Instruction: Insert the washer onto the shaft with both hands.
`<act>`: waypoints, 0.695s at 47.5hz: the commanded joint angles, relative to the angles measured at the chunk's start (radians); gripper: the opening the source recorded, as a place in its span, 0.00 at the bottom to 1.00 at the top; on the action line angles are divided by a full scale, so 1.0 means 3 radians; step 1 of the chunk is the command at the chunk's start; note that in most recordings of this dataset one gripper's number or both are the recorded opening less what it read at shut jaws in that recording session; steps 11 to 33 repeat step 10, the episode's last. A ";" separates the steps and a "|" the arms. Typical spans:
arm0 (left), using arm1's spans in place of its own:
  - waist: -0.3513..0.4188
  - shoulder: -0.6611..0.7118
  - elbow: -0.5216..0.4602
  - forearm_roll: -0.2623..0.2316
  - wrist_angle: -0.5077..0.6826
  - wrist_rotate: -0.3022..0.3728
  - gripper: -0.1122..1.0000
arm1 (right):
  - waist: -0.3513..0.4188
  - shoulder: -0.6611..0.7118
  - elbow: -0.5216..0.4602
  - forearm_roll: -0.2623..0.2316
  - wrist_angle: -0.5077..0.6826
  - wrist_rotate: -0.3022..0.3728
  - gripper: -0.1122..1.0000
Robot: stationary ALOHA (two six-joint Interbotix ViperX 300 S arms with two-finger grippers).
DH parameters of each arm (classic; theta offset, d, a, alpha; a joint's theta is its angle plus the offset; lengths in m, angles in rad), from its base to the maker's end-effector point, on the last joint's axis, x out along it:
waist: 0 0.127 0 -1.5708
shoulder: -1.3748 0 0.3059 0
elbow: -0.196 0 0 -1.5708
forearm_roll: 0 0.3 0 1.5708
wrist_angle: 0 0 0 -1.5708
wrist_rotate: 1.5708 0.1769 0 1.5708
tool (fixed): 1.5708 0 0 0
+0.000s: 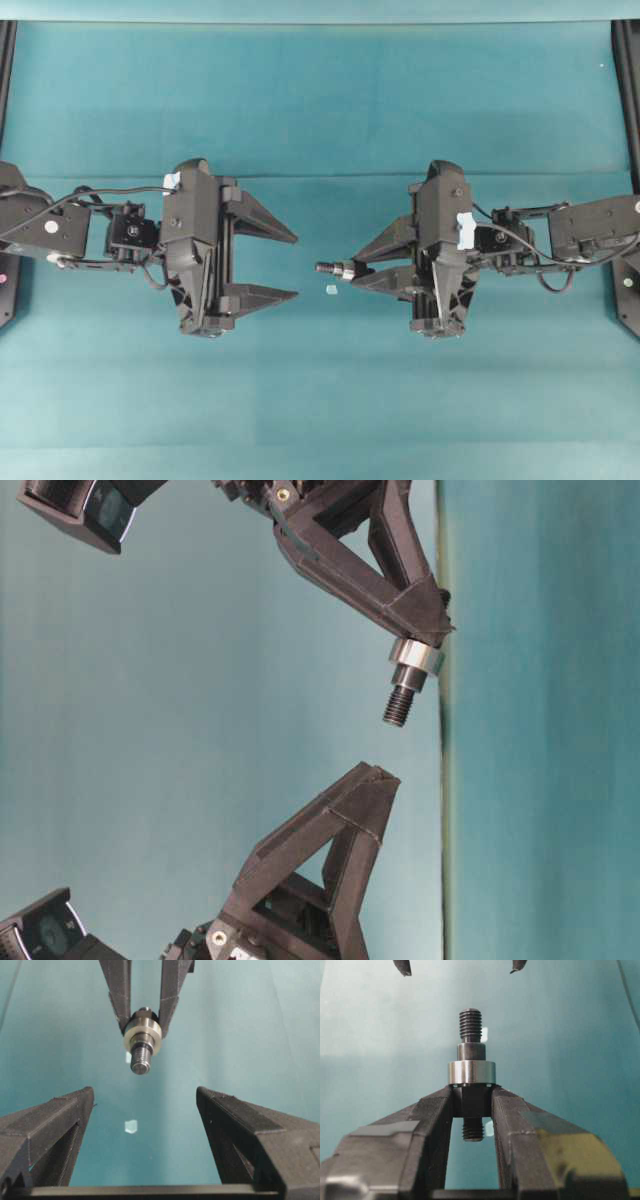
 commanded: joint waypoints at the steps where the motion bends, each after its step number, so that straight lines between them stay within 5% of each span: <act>1: -0.0005 -0.0026 -0.0041 0.0005 -0.0015 0.0005 0.93 | 0.0005 -0.0046 -0.0041 0.0010 -0.0026 0.0026 0.10; 33: -0.0005 -0.0026 -0.0041 0.0005 -0.0020 0.0005 0.93 | 0.0010 -0.0046 -0.0041 0.0010 -0.0026 0.0026 0.10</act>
